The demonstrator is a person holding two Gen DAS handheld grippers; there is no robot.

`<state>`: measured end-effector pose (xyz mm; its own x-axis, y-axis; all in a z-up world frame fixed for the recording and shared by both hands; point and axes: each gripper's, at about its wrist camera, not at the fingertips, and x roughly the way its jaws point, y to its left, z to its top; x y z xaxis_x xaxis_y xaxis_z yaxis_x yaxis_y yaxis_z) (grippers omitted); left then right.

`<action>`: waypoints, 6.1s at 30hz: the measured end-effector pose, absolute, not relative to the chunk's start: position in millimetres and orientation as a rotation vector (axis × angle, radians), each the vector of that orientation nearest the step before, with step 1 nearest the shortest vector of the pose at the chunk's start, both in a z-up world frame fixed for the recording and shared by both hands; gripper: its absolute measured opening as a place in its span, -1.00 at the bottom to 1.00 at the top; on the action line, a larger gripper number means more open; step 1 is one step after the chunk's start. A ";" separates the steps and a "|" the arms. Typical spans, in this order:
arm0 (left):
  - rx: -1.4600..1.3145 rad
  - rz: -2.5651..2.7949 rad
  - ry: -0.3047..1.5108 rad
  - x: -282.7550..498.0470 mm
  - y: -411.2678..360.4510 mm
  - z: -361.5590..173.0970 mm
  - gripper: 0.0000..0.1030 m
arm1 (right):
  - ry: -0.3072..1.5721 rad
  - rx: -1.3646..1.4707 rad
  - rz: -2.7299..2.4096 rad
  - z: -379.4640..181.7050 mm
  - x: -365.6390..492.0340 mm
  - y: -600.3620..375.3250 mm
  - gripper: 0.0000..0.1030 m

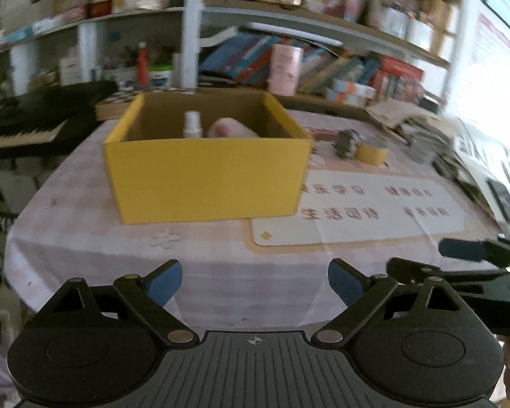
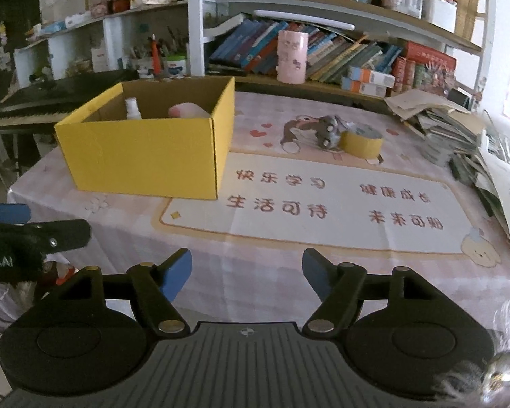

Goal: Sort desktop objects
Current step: 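Withdraw both tools from the box toward the grey toy car and tape roll, then grasp the yellow tape roll with the right tool while the left tool grasps the grey toy car, then lift and carry the tape roll and toy car toward the yellow box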

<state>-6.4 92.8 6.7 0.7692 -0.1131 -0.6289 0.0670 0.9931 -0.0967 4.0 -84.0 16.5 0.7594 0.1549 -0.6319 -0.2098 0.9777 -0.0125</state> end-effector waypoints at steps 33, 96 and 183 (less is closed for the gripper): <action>0.025 -0.238 0.756 70.5 -10.9 -5.9 0.85 | 0.739 -0.060 0.095 2.9 58.2 -177.6 0.44; 0.001 0.041 0.781 306.5 -117.5 -27.8 0.85 | 0.689 -0.138 0.398 -41.3 344.7 -284.3 0.52; -0.179 -0.110 0.731 283.7 -139.7 -10.0 -0.17 | 0.836 -0.001 0.138 -59.3 241.5 -365.7 0.59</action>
<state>283.7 -139.7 -10.0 0.7395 -0.1621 -0.6534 0.0373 0.9789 -0.2007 241.5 -365.7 -59.3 0.6619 0.1218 -0.7396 -0.1223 0.9910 0.0538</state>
